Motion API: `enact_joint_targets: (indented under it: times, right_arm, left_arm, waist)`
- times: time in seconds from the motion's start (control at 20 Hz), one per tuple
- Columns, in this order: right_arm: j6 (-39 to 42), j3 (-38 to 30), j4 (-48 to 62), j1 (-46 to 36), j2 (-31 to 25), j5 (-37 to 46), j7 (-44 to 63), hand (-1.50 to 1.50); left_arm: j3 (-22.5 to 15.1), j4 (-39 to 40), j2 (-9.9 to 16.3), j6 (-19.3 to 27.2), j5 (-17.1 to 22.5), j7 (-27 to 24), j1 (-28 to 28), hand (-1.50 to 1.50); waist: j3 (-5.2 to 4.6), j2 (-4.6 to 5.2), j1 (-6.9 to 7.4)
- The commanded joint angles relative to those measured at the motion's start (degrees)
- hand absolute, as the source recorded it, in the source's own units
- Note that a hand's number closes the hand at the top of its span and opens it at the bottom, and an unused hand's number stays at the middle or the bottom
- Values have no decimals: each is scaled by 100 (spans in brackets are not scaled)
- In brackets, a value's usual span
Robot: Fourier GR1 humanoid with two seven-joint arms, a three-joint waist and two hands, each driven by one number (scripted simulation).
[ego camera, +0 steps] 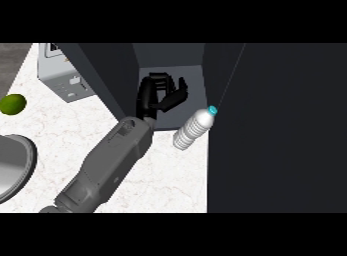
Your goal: Pick up the bottled water, place it into the cabinet and close the cabinet
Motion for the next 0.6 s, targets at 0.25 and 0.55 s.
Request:
enact_joint_targets:
  times: [0.25, 0.55]
  right_arm:
    - [191, -19, -355, 176, -29, -333, -11, -150]
    - [307, -189, -382, 191, -84, -511, -52, -150]
  left_arm:
    - [-38, 1603, -4, 1299, -490, 22, -1123, 150]
    - [-25, 2465, 158, 1610, -733, 5, -1430, -150]
  waist:
    - [4, 49, -115]
    - [-1, 108, -163]
